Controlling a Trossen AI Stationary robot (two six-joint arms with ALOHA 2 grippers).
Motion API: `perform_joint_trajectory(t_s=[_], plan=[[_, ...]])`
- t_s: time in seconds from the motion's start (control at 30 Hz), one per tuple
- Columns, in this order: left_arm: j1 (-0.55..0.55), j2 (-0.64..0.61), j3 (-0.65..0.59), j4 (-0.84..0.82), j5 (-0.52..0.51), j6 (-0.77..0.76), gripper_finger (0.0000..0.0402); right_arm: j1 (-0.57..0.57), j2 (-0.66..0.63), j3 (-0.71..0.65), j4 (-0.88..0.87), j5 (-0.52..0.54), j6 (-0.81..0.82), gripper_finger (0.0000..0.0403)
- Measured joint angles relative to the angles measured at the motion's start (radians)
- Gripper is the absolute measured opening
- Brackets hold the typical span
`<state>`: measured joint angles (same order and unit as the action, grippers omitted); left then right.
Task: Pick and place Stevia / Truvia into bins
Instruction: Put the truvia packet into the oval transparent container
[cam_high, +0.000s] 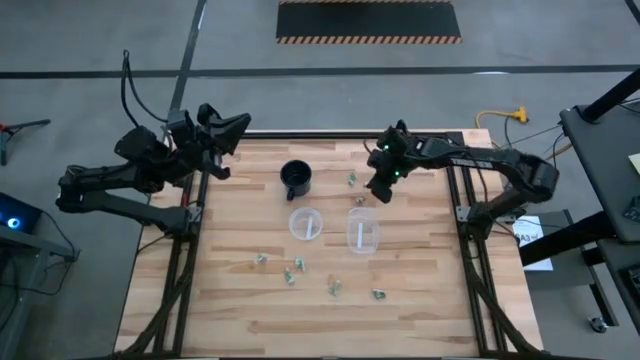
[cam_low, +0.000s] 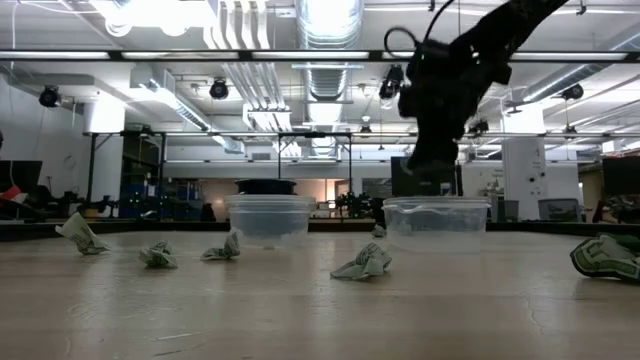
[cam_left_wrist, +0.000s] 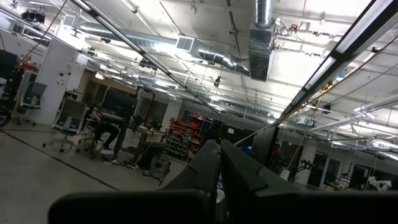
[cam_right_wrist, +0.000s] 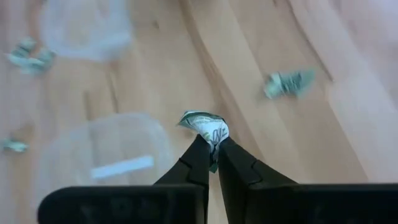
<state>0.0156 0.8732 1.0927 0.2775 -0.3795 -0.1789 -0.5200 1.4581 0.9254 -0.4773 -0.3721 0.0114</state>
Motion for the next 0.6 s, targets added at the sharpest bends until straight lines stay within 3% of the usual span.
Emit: perform_joint_trajectory(t_s=[0.33, 0.6], plan=[[0.0, 0.003, -0.002, 0.0, 0.0, 0.0, 0.0002, 0.113, -0.158, 0.001, 0.044, -0.019, 0.098, 0.0009], [0.0, 0.002, -0.001, 0.0, 0.0, 0.002, 0.0002, 0.259, -0.16, 0.001, 0.145, -0.01, 0.194, 0.0011]])
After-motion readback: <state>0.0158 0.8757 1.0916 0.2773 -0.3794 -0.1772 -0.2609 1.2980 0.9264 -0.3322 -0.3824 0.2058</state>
